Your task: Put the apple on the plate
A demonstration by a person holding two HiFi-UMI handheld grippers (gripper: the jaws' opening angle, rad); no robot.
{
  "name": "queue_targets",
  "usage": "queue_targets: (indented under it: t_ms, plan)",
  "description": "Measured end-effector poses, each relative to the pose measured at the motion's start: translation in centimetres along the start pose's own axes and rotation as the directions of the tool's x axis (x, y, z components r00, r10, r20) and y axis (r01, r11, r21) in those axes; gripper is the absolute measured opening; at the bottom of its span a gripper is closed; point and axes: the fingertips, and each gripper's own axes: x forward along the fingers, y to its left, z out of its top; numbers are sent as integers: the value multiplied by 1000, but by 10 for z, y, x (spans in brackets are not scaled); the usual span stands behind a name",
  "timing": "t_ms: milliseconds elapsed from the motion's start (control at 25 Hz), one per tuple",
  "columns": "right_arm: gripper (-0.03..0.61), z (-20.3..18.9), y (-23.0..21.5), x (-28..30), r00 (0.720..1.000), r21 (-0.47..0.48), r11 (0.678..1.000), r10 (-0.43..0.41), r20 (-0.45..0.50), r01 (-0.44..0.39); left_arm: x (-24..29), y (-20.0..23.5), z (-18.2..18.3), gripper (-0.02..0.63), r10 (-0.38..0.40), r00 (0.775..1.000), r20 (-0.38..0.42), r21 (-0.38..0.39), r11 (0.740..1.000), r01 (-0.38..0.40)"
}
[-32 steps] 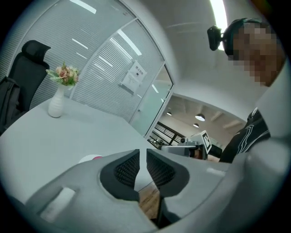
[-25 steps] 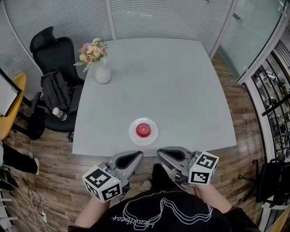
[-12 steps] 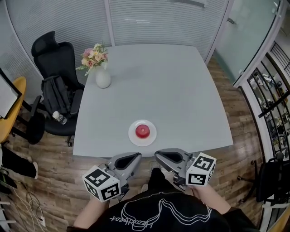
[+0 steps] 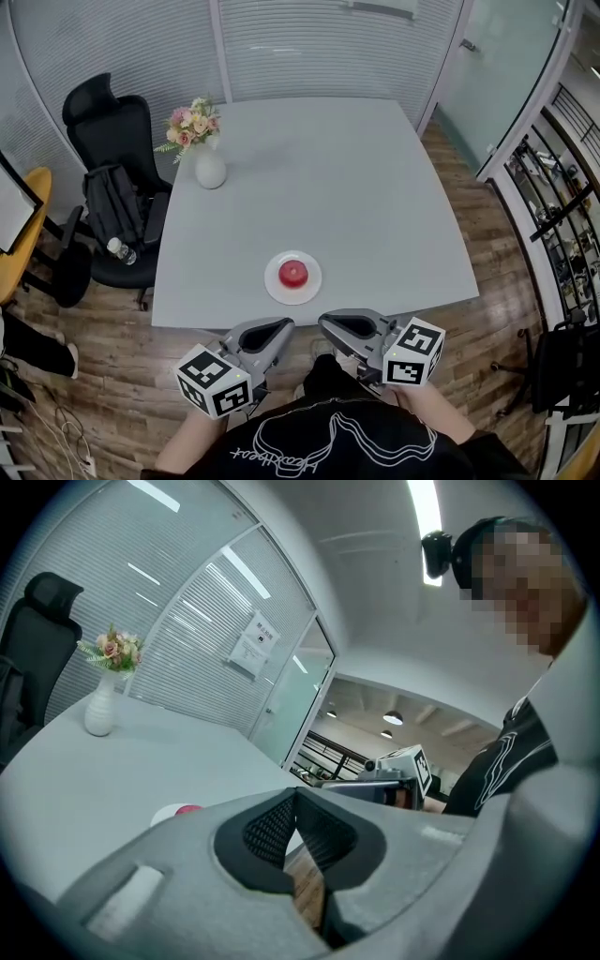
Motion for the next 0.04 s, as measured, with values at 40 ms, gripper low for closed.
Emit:
queue_targets:
  t_ms: [40]
  plan:
    - [8,0,1,0,1000,0,1000,-2,3,2,0,-1,0,15,-1,1000,-1,-2,1000,1]
